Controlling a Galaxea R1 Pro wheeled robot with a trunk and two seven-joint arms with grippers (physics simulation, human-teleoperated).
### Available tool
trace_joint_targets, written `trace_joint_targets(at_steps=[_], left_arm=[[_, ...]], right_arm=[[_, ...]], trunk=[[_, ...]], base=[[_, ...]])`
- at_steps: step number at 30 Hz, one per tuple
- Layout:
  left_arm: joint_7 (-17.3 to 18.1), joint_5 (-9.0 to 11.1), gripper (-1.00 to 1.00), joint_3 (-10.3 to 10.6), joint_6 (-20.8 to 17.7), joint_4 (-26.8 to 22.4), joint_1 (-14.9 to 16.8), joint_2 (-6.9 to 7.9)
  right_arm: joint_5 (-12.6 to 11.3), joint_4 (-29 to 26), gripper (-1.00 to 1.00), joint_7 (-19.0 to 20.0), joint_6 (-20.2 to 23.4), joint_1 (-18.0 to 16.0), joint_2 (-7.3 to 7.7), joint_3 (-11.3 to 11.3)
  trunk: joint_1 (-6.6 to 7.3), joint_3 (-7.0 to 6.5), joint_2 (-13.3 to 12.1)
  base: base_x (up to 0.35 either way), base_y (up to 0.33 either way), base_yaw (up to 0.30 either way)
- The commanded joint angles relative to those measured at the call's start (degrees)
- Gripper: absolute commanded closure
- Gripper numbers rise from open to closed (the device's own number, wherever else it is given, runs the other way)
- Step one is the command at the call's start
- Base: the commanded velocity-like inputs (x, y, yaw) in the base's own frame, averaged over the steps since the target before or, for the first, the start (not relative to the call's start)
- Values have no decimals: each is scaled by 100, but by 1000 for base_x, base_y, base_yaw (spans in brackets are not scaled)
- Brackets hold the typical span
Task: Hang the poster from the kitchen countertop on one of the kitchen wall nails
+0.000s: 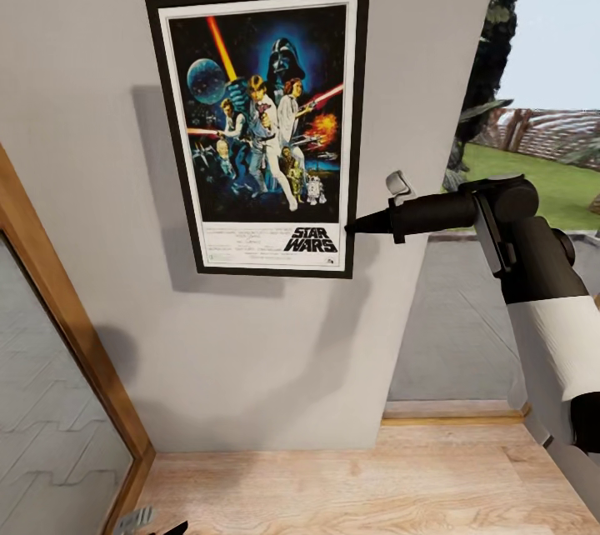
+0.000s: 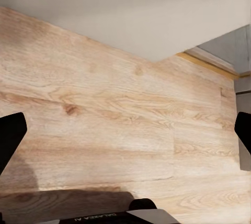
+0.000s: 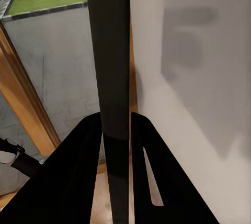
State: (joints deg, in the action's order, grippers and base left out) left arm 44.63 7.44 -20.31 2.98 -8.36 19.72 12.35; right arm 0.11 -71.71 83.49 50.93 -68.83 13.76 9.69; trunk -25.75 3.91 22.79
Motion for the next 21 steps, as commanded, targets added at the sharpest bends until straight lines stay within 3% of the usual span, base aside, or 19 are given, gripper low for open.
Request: trace_joint_targets(at_steps=[1, 12, 21], left_arm=[[11, 56, -100, 46, 27, 10, 6, 4], [11, 56, -100, 50, 27, 10, 6, 4], [11, 56, -100, 52, 27, 10, 6, 4]], right_arm=[[-2, -1, 100, 27, 75, -8, 3, 7], [-8, -1, 100, 21, 76, -8, 1, -1], [-2, 11, 100, -52, 90, -8, -83, -264]], trunk=[[-4, 13, 13], [-4, 13, 13], [-4, 13, 13]], base=[[0, 0, 0], [0, 0, 0], [0, 0, 0]])
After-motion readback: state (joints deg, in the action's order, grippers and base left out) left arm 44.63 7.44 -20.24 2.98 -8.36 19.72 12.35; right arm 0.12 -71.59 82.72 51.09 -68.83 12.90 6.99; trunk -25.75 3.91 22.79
